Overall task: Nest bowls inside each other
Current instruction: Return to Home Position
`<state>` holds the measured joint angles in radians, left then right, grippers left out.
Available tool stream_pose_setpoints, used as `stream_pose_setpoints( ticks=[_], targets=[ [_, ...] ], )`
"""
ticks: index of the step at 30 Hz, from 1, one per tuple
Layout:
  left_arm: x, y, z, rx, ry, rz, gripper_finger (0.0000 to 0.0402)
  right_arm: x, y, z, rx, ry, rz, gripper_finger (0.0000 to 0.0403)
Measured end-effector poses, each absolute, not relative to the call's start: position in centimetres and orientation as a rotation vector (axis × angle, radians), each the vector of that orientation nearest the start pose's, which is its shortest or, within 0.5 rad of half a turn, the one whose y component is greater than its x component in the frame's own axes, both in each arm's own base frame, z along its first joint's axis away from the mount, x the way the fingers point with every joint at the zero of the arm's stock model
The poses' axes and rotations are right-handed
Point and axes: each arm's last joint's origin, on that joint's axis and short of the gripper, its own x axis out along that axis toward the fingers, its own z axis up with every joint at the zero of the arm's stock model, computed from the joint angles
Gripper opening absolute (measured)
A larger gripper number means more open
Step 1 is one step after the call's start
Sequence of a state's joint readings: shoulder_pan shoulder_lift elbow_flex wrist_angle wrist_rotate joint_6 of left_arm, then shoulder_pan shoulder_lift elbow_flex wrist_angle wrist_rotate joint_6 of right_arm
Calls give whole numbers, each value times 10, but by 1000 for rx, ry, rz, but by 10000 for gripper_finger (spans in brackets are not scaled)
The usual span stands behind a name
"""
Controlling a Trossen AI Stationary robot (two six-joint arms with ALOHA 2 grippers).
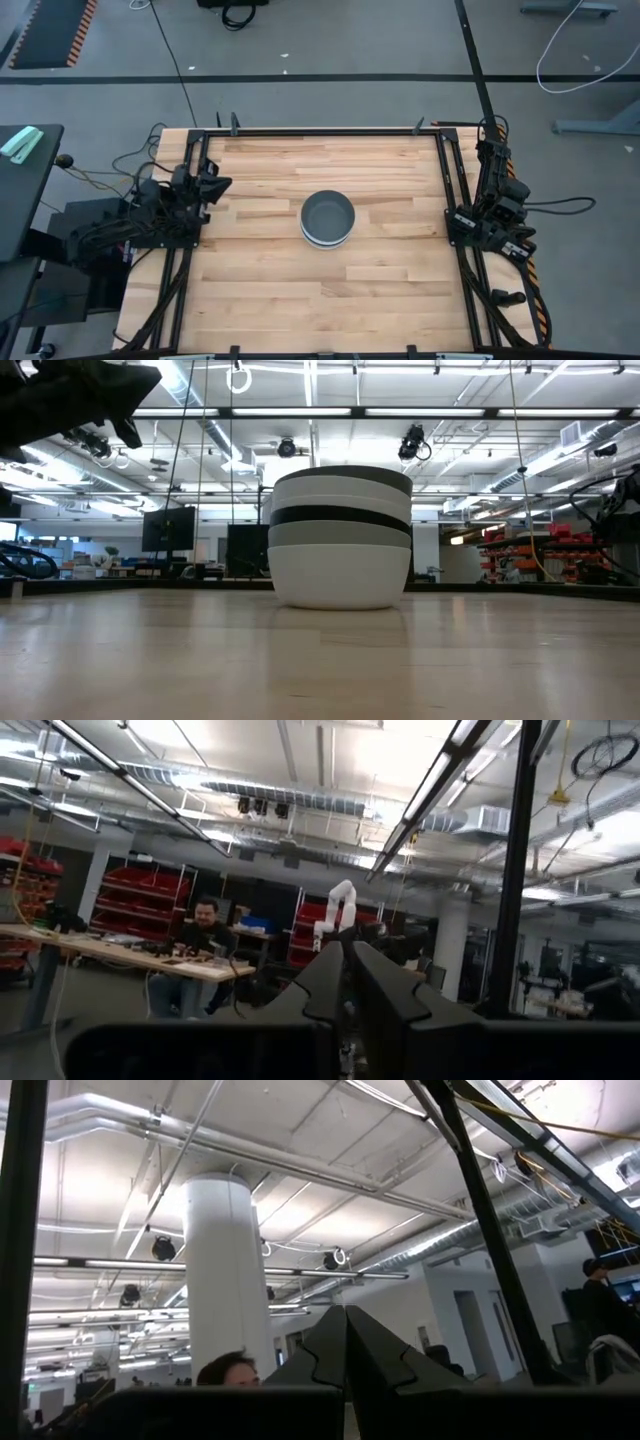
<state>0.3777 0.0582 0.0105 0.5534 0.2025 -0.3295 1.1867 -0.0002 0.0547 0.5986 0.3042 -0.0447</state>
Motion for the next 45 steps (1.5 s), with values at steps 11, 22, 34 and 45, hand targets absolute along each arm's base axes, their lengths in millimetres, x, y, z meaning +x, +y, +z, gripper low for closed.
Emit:
stream_pose_setpoints(
  ticks=[11,22,34,45],
  targets=[
    [85,28,210,-185,-476,95,30,37,69,221,391,-498,838,11],
    [86,28,210,-187,-471,96,27,45,67,218,306,-505,764,11],
    [88,29,205,-181,-422,109,36,65,58,209,161,-444,635,11],
    [89,29,203,-185,-396,117,23,83,39,196,15,-337,526,11]
  ],
)
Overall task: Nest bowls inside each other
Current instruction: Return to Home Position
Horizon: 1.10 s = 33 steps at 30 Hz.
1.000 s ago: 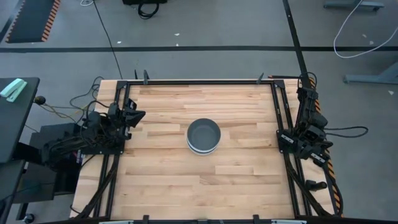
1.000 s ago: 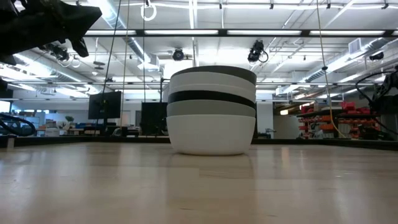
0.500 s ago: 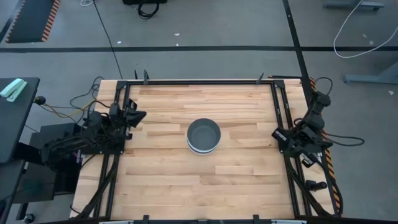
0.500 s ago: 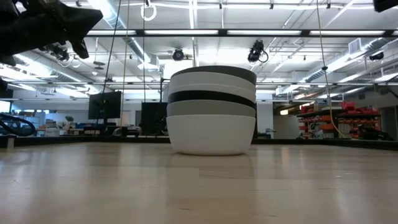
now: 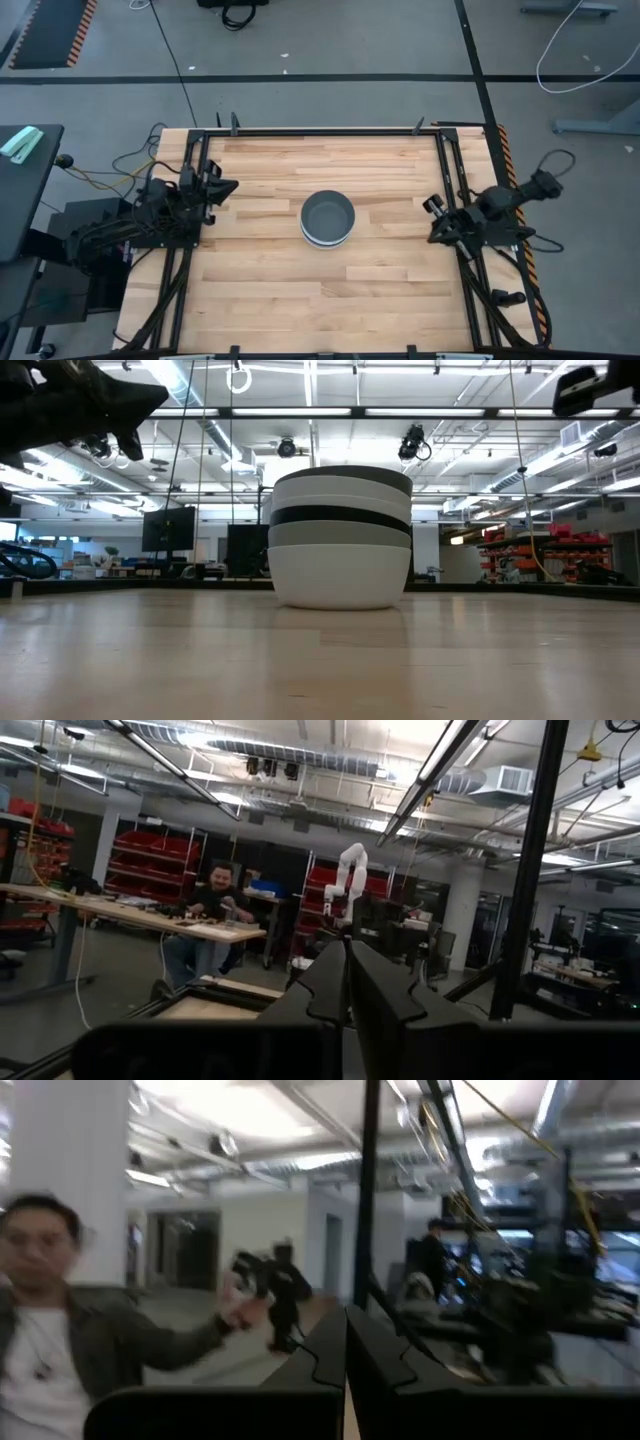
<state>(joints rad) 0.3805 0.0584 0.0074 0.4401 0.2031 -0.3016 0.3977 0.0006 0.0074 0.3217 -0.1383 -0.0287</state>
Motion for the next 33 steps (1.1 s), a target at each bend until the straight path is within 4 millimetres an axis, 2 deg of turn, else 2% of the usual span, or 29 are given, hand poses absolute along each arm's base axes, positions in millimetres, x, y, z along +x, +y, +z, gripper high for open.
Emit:
stream_pose_setpoints(
  ticks=[10,17,24,33],
  targets=[
    [90,30,200,-183,-368,124,38,92,10,193,10,-287,244,11],
    [90,30,198,-137,-339,138,33,93,-6,192,31,-271,81,11],
    [92,32,191,-143,-278,197,30,94,-12,184,0,-191,6,11],
    [93,33,186,-122,-218,215,40,96,-13,174,-38,-93,-5,11]
  ],
)
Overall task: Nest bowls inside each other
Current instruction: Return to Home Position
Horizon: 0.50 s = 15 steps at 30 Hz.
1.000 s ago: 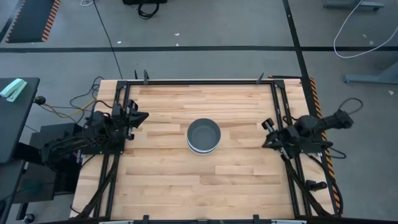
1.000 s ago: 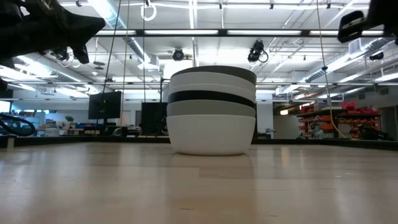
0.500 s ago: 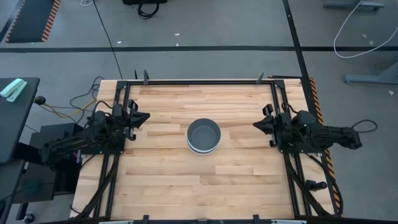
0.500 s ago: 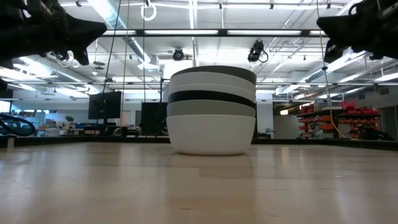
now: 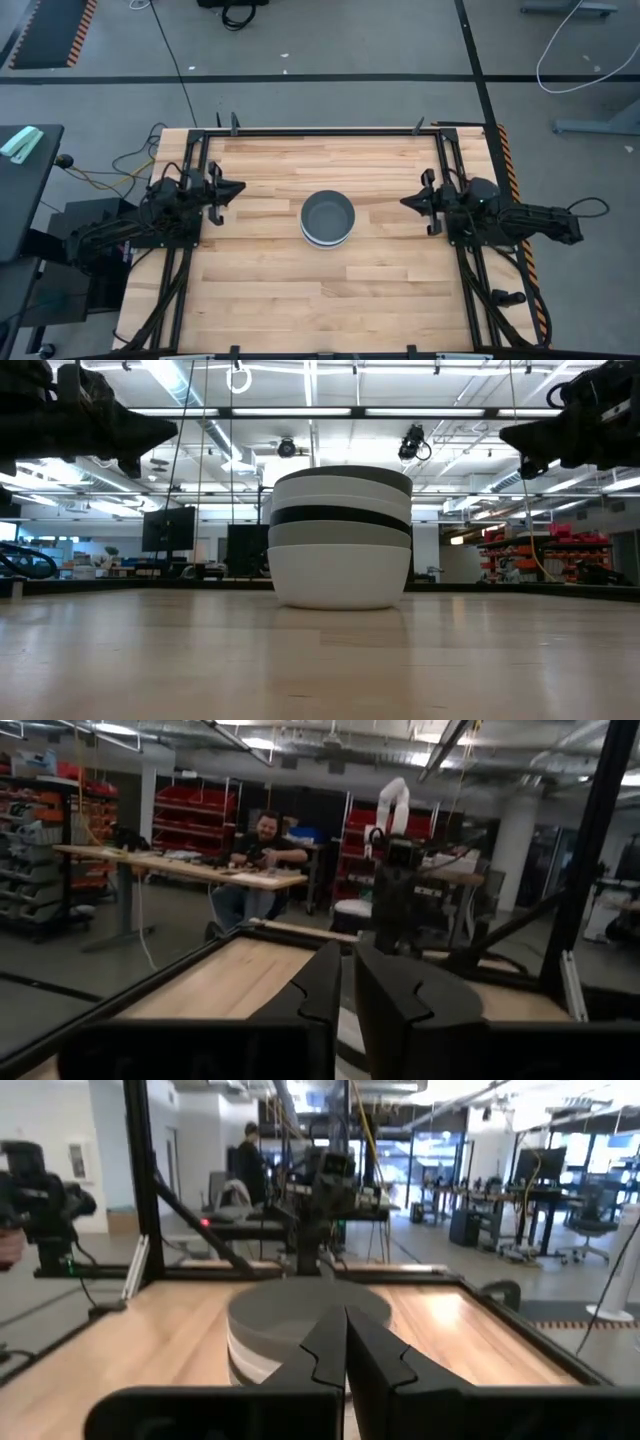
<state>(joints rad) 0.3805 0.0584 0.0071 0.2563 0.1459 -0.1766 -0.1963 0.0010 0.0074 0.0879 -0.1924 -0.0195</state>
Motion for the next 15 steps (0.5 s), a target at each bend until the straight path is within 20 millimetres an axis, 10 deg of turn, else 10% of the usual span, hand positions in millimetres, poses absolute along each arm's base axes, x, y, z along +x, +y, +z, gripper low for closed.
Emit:
stream_pose_setpoints(
  ticks=[15],
  targets=[
    [94,35,171,-70,-57,306,34,96,-17,170,-29,-41,-139,11]
  ],
)
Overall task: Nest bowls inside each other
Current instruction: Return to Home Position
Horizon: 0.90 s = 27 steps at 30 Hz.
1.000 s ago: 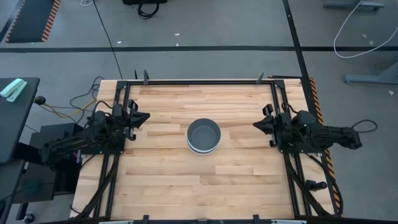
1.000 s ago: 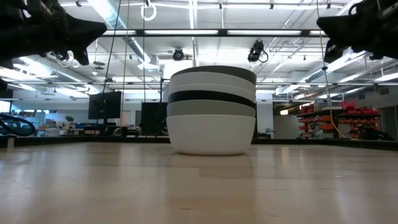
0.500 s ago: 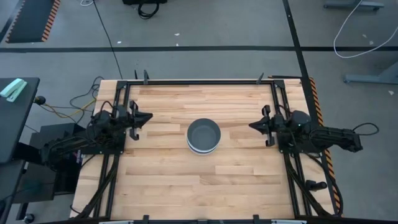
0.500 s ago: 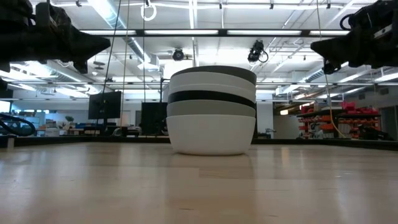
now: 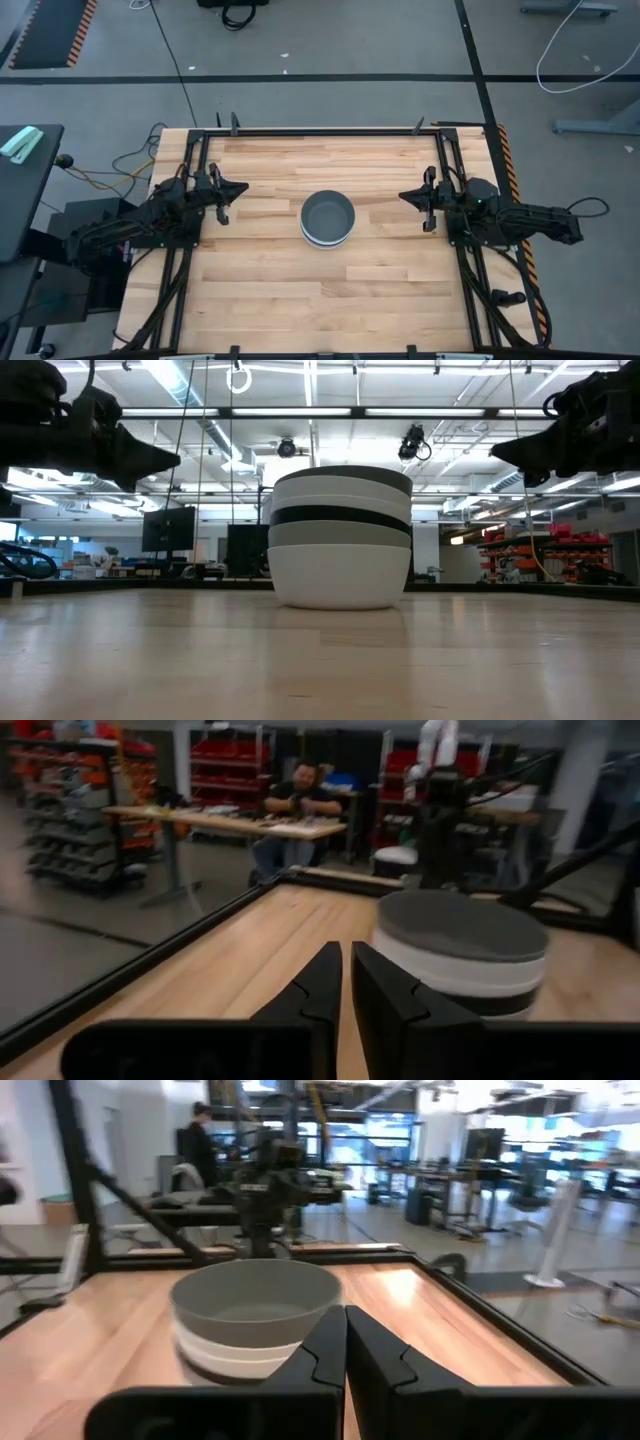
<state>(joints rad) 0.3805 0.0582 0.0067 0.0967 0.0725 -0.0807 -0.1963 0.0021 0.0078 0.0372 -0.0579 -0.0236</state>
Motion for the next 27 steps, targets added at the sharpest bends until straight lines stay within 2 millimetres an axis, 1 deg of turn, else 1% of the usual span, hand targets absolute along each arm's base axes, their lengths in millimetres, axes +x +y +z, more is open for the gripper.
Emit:
stream_pose_setpoints(
  ticks=[4,6,16,21,24,27],
  targets=[
    [94,37,165,-63,-2,348,40,95,-20,168,4,-31,-231,11],
    [94,37,164,-52,10,359,40,95,-20,168,13,-29,-248,11],
    [93,38,162,-52,30,399,28,95,-21,168,0,-28,-248,11],
    [93,38,164,-150,-3,400,34,95,-20,168,-1,-28,-248,11],
    [94,38,165,-164,-24,399,38,95,-20,168,-1,-28,-248,11],
    [93,39,171,2,-54,434,39,95,-20,168,-1,-28,-248,11]
  ],
)
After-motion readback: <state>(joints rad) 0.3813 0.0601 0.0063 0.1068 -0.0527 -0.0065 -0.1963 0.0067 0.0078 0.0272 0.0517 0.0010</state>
